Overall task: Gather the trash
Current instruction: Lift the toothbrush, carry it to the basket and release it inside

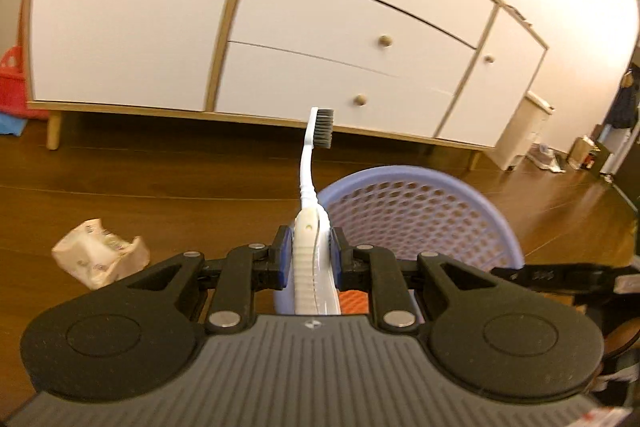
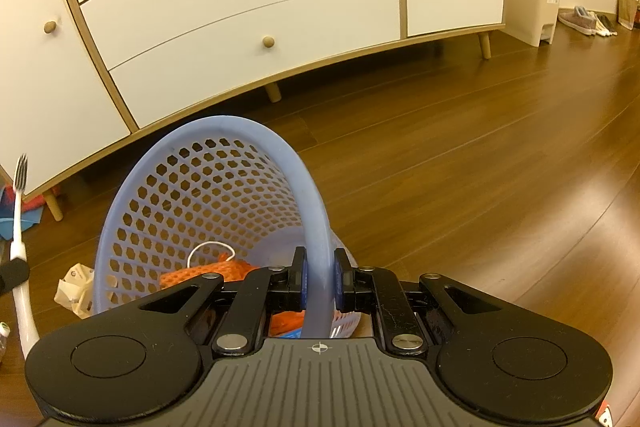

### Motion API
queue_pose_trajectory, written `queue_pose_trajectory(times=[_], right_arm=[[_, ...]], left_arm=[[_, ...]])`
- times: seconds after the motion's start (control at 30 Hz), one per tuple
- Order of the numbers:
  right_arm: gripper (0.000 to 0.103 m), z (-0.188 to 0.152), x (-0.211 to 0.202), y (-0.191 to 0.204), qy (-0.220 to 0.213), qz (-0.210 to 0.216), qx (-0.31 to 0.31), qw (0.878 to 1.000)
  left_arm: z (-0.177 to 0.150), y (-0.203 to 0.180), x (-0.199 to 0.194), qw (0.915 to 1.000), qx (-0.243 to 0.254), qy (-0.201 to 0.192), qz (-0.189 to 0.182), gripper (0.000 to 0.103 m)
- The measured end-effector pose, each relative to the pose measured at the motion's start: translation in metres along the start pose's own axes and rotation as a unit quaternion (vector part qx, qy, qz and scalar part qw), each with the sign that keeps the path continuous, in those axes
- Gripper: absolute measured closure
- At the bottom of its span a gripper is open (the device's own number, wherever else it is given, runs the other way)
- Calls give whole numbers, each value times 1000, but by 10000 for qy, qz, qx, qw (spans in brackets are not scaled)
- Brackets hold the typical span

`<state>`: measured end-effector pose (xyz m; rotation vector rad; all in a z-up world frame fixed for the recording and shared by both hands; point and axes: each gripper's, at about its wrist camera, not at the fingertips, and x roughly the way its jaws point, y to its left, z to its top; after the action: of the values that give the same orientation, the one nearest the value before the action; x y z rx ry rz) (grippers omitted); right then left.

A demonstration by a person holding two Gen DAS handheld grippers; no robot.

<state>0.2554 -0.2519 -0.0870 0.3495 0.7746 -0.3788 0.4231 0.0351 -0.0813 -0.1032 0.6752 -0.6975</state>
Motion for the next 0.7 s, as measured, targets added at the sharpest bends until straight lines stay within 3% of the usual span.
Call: queue_pose_trajectory(times=[0.5, 0.7], right_arm=[[94, -2, -2, 1, 10, 37, 5, 10000], [94, -2, 0, 0, 23, 21, 24, 10000]], left_arm=[[-10, -26, 29, 9989, 35, 219, -410, 87], [-18, -33, 48, 9972, 51, 597, -441, 87]])
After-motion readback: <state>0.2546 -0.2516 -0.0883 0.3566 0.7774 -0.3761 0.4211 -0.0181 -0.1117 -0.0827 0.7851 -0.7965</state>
